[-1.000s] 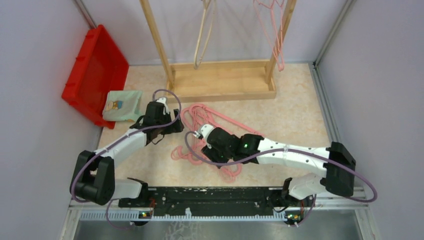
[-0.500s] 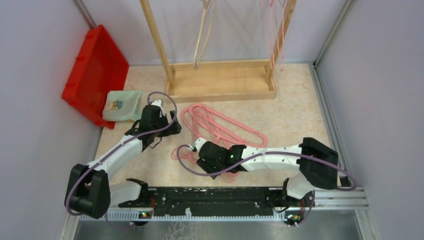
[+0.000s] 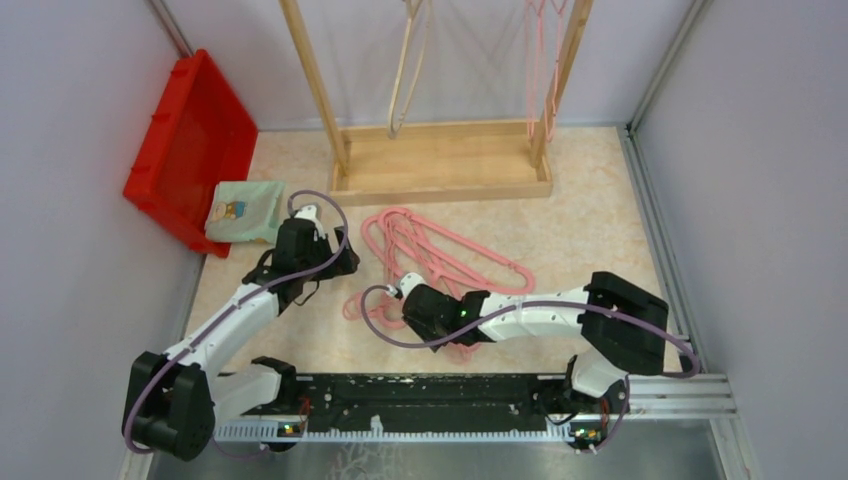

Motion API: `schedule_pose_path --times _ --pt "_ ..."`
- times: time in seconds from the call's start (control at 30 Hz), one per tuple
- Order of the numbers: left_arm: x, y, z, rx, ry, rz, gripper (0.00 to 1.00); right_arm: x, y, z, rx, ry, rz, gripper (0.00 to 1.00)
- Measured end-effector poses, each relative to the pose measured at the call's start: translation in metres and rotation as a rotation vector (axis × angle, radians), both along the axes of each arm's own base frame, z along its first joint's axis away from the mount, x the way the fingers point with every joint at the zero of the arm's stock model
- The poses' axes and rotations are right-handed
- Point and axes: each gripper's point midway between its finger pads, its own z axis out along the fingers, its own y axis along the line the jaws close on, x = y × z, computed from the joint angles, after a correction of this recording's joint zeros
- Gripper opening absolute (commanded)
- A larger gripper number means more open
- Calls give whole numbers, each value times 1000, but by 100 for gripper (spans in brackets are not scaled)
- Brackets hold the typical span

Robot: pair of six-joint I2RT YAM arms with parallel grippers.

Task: Organize the hangers

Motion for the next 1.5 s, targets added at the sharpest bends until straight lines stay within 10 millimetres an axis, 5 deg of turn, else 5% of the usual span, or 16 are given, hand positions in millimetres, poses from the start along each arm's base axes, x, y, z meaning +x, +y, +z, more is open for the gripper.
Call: schedule_pose_path --times 0.27,0.37,0.5,0.73,0.83,0.97,1.13,1.5 --pt "-2 1 -1 2 8 5 99 0 -1 -16 -15 22 1 5" --pt "-4 2 1 2 7 6 99 0 0 -14 -14 29 2 0" --pt "-5 4 6 5 1 12 99 0 -5 -2 -35 36 5 0" --pt "2 5 29 2 -57 22 99 16 -13 71 79 -12 -44 4" --pt "5 4 36 -3 -73 24 99 32 -27 84 105 -27 -105 8" --pt "6 4 38 -5 -77 23 99 50 -42 80 82 -39 -163 17" --pt "8 3 40 -8 -82 23 99 43 -40 51 37 24 -131 28" --pt "10 1 39 -32 -79 40 99 36 -32 37 36 63 -70 29"
